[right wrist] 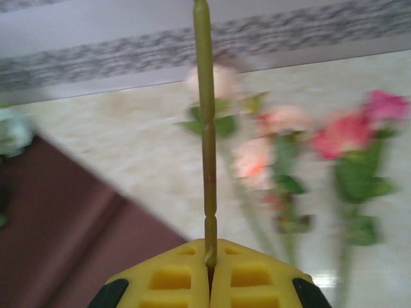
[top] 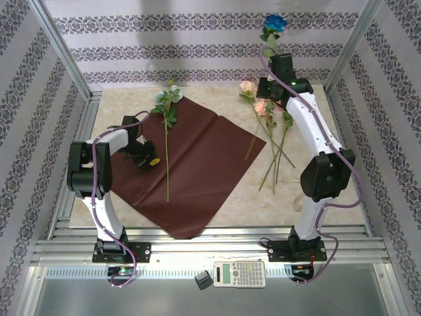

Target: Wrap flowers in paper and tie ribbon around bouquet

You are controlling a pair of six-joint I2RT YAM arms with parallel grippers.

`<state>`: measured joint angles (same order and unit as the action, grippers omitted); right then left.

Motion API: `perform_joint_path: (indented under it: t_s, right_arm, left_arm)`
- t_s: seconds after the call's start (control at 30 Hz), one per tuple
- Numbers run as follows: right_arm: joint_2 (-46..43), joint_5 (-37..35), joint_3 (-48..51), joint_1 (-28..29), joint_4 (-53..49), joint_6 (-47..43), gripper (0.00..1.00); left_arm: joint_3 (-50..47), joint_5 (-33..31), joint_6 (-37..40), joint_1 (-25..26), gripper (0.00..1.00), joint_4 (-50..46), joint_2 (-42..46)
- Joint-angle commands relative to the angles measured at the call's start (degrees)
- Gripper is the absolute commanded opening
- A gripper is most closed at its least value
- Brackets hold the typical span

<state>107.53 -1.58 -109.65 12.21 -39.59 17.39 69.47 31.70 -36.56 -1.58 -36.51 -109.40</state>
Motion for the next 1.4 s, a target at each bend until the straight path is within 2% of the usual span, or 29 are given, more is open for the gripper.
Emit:
perform_joint_path:
  t_s: [0.0,0.13,0.23,0.4,0.43,0.53,0.57,0.67,0.77,0.9,1.13,1.23,1.37]
  right_arm:
    - [3.5,16.5,4.1,6.8,4.4,5.0,0.0]
    - [10.1,20.4,2.6,12.5,6.2,9.3,0.0]
    - [15.8,22.8,1.1,13.9,8.2,13.9,0.0]
    - [25.4,24.2,-6.8,15.4,4.9,14.8,0.0]
    - [27.6,24.1,-9.6,15.6,2.5,14.0,0.02]
    - [31.2,20.7,-16.4,15.7,-5.0,10.6,0.33]
    - [30.8,19.8,-16.8,15.4,-6.0,9.9,0.4]
    - [25.6,16.2,-12.9,13.4,-6.2,7.4,0.48]
    - [17.4,13.8,-5.3,9.3,-5.5,4.5,0.49]
    - [9.1,11.9,4.3,1.1,-6.0,0.8,0.45]
    - [4.7,7.1,12.4,-10.7,-10.5,-0.8,0.34]
    - [6.4,6.4,12.6,-12.4,-11.2,-1.8,0.34]
    - [10.7,3.6,9.8,-10.0,-11.8,-7.3,0.38]
  left_arm:
    - [0.0,0.7,0.3,-0.4,0.02,-0.6,0.1]
    - [0.0,0.8,0.5,-0.5,0.03,-0.8,0.4]
    - [-0.1,0.8,0.5,-0.4,0.03,-0.7,0.6]
    - [-0.8,0.8,0.4,-0.4,0.02,-0.3,0.9]
    - [-1.0,0.8,0.3,-0.5,0.03,-0.2,0.9]
    - [-1.4,0.9,0.1,-0.5,0.02,0.0,1.3]
    - [-1.6,0.9,0.1,-0.5,0.02,0.1,1.4]
    - [-1.8,1.0,0.0,-0.4,0.03,0.3,1.6]
    - [-2.1,1.5,-0.4,-0.5,0.03,0.9,1.9]
    - [-2.4,2.2,-1.0,-0.4,0.03,1.6,2.2]
    - [-2.6,2.7,-1.3,-0.4,0.03,2.2,2.3]
    - [-2.6,2.7,-1.4,-0.5,0.02,2.3,2.1]
    - [-2.5,2.7,-1.7,-0.4,0.03,2.3,1.9]
